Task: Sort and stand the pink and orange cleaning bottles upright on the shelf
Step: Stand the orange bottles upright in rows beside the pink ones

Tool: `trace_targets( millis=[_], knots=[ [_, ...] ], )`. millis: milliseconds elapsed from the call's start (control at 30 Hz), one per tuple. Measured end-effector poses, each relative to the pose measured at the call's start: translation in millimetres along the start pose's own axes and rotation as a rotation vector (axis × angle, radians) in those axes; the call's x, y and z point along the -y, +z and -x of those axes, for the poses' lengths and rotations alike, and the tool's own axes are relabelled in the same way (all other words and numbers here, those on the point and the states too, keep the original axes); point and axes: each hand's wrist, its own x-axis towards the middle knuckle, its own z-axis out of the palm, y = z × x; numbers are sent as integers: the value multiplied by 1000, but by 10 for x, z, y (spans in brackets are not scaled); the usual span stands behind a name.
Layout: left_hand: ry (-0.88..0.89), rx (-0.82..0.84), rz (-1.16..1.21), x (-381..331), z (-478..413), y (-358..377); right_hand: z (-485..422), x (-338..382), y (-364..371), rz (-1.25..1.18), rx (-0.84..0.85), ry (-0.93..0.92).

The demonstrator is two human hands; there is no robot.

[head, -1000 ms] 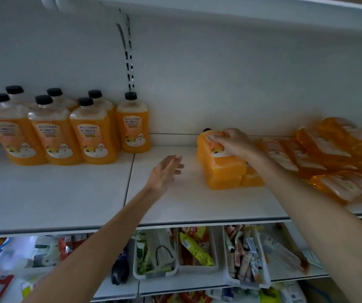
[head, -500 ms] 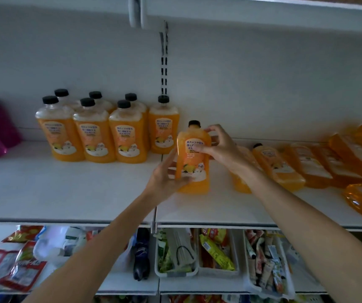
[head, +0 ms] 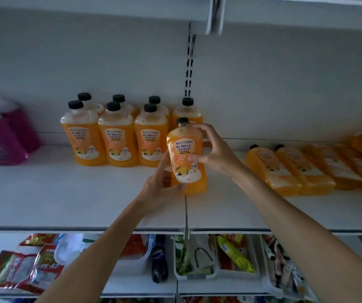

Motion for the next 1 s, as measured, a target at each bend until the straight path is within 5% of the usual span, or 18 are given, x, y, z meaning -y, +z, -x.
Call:
trace_targets(
  millis=[400,700,900,1000],
  knots=[
    [-14,-34,167,44,50,-25,242,-46,97,-84,-107,65],
    [23,-130,28,88,27,-20,253,62,129,36,-82,-33],
    [51,-339,-531,86,33,71,201,-8,236,50,-171,-117],
    [-43,-322,-596,113,4,40,141,-52,282,96,-204,-163]
  ],
)
